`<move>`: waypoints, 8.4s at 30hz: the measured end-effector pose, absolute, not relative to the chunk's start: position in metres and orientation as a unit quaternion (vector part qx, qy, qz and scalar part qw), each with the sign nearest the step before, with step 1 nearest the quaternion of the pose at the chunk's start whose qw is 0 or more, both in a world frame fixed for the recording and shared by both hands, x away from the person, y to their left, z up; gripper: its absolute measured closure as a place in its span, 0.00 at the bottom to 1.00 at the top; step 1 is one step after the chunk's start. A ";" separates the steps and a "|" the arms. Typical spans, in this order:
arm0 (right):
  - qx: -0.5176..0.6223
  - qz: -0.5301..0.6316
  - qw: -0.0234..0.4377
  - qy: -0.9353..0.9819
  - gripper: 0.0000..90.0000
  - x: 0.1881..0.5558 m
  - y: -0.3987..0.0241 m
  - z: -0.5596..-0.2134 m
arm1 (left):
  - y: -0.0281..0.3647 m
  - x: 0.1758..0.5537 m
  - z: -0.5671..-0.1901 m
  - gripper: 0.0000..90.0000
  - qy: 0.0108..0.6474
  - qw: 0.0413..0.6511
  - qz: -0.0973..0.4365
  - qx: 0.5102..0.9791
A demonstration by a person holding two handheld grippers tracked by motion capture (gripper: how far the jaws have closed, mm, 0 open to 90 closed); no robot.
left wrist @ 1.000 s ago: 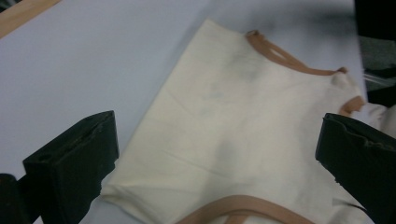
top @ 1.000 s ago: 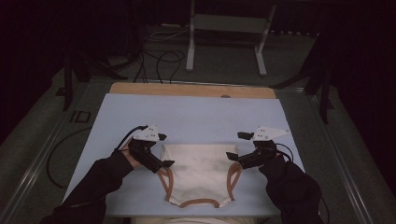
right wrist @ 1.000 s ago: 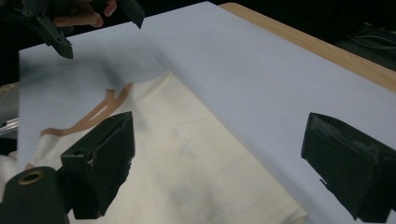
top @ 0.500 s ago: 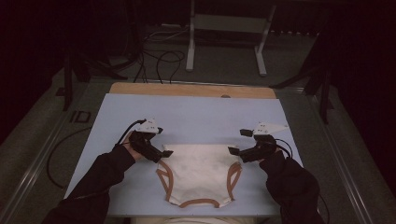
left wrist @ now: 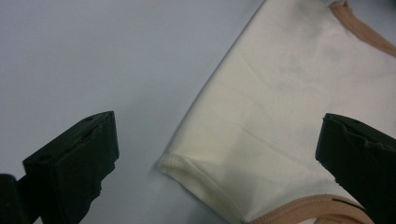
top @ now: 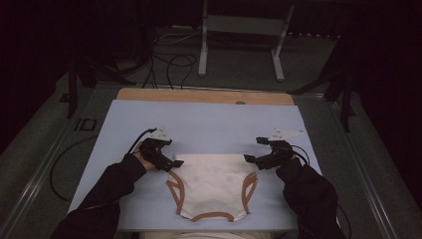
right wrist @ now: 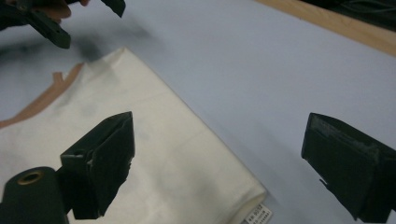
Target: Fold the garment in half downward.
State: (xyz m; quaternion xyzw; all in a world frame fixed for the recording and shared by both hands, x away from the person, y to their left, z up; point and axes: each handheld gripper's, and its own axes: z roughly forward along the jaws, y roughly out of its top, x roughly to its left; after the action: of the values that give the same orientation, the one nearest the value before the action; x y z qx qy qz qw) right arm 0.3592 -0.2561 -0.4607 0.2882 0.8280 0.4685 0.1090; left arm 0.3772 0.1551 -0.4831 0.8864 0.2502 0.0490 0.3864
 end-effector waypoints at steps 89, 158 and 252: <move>0.300 0.371 0.088 0.874 0.96 0.401 -0.242 -0.489 | 0.165 0.402 -0.487 0.97 0.301 0.372 0.071 0.875; 0.382 0.351 0.103 0.849 0.96 0.478 -0.228 -0.508 | 0.163 0.471 -0.506 0.96 0.353 0.360 0.092 0.858; 0.306 0.405 0.104 0.855 0.12 0.462 -0.177 -0.438 | 0.145 0.381 -0.422 0.00 0.201 0.442 0.078 0.870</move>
State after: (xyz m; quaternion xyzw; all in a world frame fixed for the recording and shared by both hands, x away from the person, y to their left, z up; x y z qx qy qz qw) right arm 0.4620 -0.1774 -0.4381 0.3058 0.8553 0.4051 0.1043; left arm 0.3811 0.1450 -0.4222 0.8705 0.2013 0.0781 0.4423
